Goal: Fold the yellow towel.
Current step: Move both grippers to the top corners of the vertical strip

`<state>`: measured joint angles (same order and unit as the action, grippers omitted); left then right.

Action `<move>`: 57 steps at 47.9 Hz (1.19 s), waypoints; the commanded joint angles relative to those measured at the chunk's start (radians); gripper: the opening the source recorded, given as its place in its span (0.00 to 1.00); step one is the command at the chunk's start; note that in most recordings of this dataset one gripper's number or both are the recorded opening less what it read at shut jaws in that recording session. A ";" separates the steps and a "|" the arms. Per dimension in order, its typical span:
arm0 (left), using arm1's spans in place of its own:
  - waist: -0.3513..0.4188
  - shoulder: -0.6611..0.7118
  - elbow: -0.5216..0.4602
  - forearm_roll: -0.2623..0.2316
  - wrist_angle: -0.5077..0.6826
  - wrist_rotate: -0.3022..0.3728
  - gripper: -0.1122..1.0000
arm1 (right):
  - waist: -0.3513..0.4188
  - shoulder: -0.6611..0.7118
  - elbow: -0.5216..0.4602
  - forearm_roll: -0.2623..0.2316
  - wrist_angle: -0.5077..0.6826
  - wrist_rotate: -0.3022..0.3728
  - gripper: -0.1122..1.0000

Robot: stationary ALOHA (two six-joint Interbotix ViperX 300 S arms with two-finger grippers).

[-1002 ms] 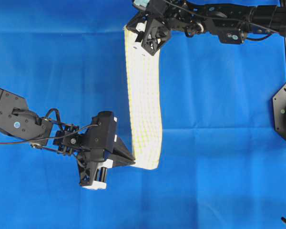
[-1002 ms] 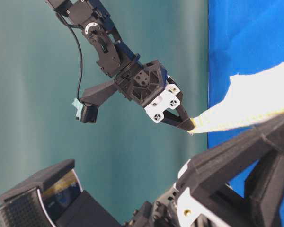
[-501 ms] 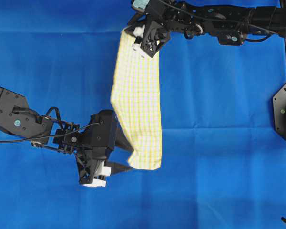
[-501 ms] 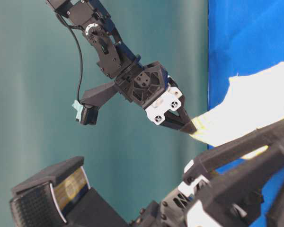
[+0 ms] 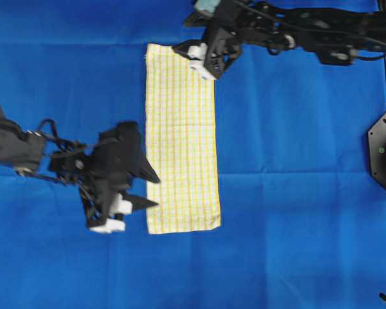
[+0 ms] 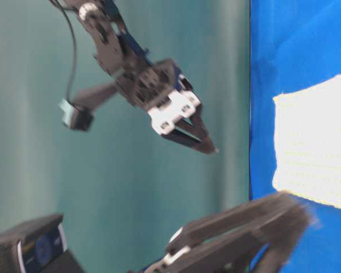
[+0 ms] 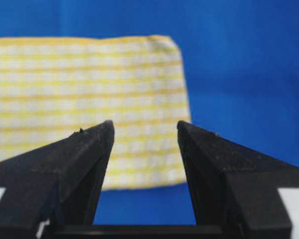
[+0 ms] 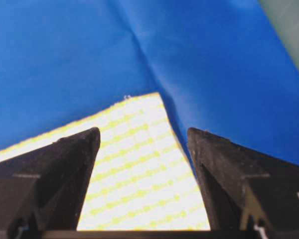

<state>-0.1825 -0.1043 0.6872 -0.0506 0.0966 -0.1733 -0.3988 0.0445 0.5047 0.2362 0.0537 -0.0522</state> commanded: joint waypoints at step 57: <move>0.377 -0.091 0.169 0.006 -0.304 0.137 0.79 | 0.003 -0.198 0.268 0.002 -0.192 0.023 0.75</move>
<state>0.1411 -0.2347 0.8774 -0.0460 -0.1611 -0.0568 -0.3682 -0.1825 0.8207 0.2362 -0.1442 -0.0322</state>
